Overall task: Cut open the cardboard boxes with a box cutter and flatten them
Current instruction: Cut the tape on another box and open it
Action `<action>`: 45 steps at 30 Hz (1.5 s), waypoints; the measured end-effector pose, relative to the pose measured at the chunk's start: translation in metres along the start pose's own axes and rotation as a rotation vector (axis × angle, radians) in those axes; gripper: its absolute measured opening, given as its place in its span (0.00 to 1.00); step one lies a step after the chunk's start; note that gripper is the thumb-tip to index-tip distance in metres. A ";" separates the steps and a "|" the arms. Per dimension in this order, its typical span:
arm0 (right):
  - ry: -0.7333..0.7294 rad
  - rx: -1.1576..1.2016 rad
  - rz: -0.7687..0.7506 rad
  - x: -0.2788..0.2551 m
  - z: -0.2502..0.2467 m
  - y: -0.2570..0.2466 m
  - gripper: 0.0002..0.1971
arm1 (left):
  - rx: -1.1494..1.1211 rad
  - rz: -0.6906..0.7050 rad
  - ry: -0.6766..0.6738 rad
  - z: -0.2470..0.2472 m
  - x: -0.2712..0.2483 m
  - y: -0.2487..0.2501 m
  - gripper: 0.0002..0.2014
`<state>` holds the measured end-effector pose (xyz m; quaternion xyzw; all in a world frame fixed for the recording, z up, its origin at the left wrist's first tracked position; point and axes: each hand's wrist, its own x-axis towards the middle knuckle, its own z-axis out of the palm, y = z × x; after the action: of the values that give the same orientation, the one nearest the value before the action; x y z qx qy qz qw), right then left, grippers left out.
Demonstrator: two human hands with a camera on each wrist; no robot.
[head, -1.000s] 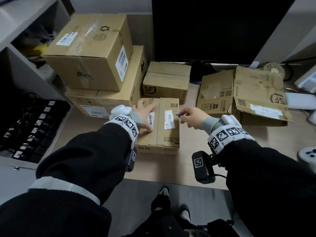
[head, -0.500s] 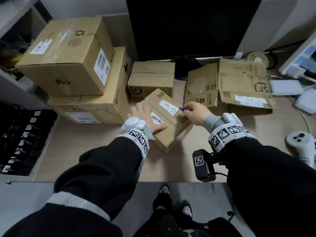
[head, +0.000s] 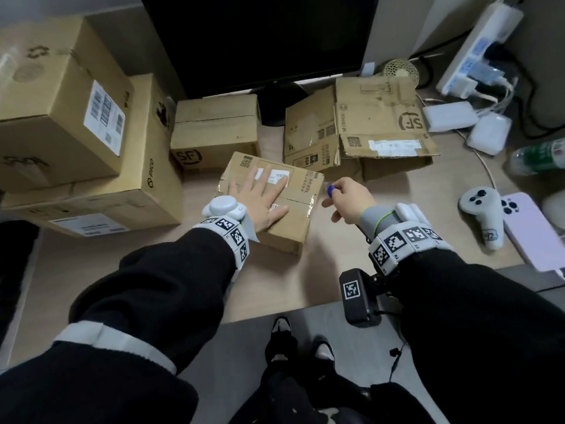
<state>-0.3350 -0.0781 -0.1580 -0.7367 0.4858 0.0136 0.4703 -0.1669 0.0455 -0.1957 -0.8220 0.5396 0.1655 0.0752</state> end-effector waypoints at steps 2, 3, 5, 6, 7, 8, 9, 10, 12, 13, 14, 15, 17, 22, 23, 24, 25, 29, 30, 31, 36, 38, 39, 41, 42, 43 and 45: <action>-0.017 0.045 0.029 -0.001 0.000 0.004 0.12 | 0.016 -0.023 0.020 0.002 -0.001 0.005 0.32; -0.025 0.056 0.036 -0.002 0.001 0.005 0.11 | 0.019 -0.040 0.027 0.002 -0.002 0.007 0.32; -0.034 0.066 0.040 -0.004 0.004 0.004 0.09 | 0.039 -0.081 0.039 0.003 -0.007 0.015 0.33; -0.036 0.068 0.041 -0.005 0.006 0.004 0.08 | 0.050 -0.105 0.041 0.004 -0.009 0.019 0.33; -0.040 0.069 0.043 -0.006 0.008 0.003 0.08 | 0.054 -0.131 0.039 0.005 -0.011 0.022 0.33; -0.042 0.071 0.044 -0.006 0.009 0.003 0.08 | 0.051 -0.152 0.035 0.006 -0.014 0.025 0.34; -0.040 0.077 0.046 -0.006 0.011 0.002 0.07 | 0.046 -0.168 0.033 0.007 -0.015 0.027 0.34; -0.037 0.083 0.048 -0.005 0.012 0.002 0.07 | 0.040 -0.176 0.034 0.007 -0.016 0.028 0.34; -0.024 0.076 0.047 -0.002 0.013 0.001 0.07 | 0.021 -0.177 0.048 0.008 -0.017 0.028 0.34; -0.016 0.066 0.045 -0.001 0.013 0.001 0.07 | 0.014 -0.173 0.057 0.010 -0.018 0.028 0.35; -0.008 0.060 0.044 0.000 0.014 0.001 0.07 | 0.011 -0.169 0.067 0.011 -0.018 0.027 0.35; -0.002 0.053 0.045 0.001 0.014 0.002 0.07 | 0.004 -0.165 0.075 0.013 -0.019 0.027 0.34; 0.005 0.039 0.046 0.004 0.015 0.002 0.09 | -0.015 -0.157 0.078 0.013 -0.019 0.025 0.33; 0.001 -0.055 0.058 0.012 0.018 -0.001 0.14 | -0.071 -0.157 0.088 0.017 -0.016 0.023 0.31; -0.004 -0.066 0.064 0.013 0.018 -0.001 0.14 | -0.083 -0.161 0.092 0.019 -0.015 0.023 0.31; -0.008 -0.066 0.073 0.014 0.018 -0.002 0.14 | -0.090 -0.164 0.094 0.020 -0.015 0.023 0.31; -0.012 -0.059 0.082 0.014 0.017 -0.002 0.14 | -0.094 -0.166 0.093 0.020 -0.015 0.023 0.31; -0.038 -0.067 0.074 0.011 0.012 -0.003 0.14 | -0.102 -0.166 0.082 0.018 -0.015 0.023 0.31; -0.057 -0.083 0.068 0.010 0.011 -0.002 0.14 | -0.100 -0.167 0.079 0.018 -0.015 0.023 0.31; -0.076 -0.096 0.063 0.008 0.011 -0.002 0.13 | -0.100 -0.168 0.078 0.018 -0.015 0.023 0.31; -0.110 -0.152 0.045 0.004 0.012 -0.001 0.14 | -0.101 -0.172 0.077 0.018 -0.015 0.024 0.31; -0.122 -0.148 0.039 0.002 0.010 0.000 0.13 | -0.096 -0.175 0.080 0.018 -0.015 0.024 0.31; -0.131 -0.143 0.034 0.001 0.009 0.001 0.13 | -0.095 -0.176 0.084 0.019 -0.015 0.024 0.31; -0.148 -0.125 0.026 -0.001 0.008 0.003 0.12 | -0.097 -0.176 0.090 0.019 -0.015 0.024 0.32; -0.156 -0.110 0.023 -0.002 0.008 0.005 0.12 | -0.099 -0.174 0.091 0.019 -0.015 0.024 0.32; -0.165 -0.093 0.019 -0.003 0.007 0.007 0.12 | -0.099 -0.171 0.090 0.019 -0.015 0.024 0.32; -0.176 -0.071 0.015 -0.005 0.007 0.008 0.11 | -0.095 -0.168 0.091 0.020 -0.016 0.025 0.32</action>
<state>-0.3406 -0.0709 -0.1653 -0.7452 0.4473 0.0990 0.4846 -0.1987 0.0549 -0.2072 -0.8737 0.4632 0.1467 0.0250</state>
